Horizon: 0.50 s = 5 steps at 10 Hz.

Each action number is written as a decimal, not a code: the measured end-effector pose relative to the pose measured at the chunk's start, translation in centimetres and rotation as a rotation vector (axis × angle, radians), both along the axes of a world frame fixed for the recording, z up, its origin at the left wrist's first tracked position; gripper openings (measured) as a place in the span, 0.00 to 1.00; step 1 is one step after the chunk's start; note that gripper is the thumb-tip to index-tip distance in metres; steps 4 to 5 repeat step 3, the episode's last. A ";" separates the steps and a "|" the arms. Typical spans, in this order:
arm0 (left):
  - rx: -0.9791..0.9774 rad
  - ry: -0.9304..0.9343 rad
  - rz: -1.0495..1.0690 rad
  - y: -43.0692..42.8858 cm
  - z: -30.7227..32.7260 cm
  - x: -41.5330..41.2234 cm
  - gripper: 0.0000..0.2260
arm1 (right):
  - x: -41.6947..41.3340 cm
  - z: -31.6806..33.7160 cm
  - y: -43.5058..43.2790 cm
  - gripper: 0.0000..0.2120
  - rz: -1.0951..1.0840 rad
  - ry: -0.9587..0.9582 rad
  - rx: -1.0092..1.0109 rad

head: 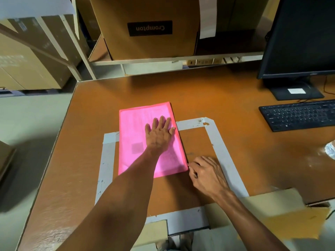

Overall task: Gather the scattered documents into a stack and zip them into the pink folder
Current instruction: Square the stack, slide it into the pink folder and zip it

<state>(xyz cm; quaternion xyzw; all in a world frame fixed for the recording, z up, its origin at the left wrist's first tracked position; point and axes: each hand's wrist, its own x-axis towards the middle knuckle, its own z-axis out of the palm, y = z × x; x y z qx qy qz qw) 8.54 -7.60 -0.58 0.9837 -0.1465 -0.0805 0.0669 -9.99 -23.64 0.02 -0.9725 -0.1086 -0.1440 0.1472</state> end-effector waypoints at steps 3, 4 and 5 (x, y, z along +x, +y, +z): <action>-0.328 0.009 -0.011 3.5 1.3 -0.3 0.21 | 4.2 1.6 0.8 0.11 -0.144 0.049 0.088; -0.328 0.009 -0.011 3.5 1.3 -0.3 0.21 | 4.2 1.6 0.8 0.11 -0.144 0.049 0.088; -0.328 0.009 -0.011 3.5 1.3 -0.3 0.21 | 4.2 1.6 0.8 0.11 -0.144 0.049 0.088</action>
